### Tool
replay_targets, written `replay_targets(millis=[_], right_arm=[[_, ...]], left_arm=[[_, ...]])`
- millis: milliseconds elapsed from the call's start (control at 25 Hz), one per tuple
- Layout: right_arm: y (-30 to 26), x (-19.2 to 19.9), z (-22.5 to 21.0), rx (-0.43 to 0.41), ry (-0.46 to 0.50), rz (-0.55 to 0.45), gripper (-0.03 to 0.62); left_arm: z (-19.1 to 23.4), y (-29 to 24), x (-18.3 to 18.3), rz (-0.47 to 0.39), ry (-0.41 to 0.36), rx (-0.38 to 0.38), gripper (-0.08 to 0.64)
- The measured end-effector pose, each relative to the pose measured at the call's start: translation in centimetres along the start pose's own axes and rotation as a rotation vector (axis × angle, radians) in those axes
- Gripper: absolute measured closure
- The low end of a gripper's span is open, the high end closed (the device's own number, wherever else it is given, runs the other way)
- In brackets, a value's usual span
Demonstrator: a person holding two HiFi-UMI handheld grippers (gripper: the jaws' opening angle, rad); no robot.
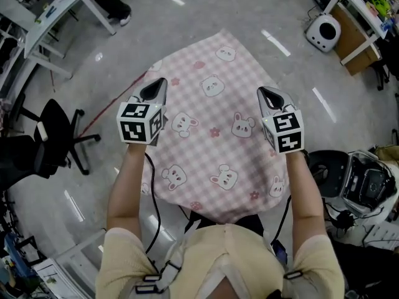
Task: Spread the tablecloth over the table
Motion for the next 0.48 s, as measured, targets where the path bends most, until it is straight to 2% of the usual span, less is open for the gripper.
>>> replay_targets(millis=[480], right_arm=[[5.6,1.6,4.7,0.024,-0.087,-0.021,0.588]], left_arm=[[-4.1,6.5,4.3,0.008,0.05,0.039,0.555]])
Point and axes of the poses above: the fingertips, and each gripper's own axes: y backward along the fingers, z to its left, x out of its underside, the point moved 7 cm from there along y, backward along the fingers, and after that the axes turned 9 degrees about z, right-handed, at the moved point
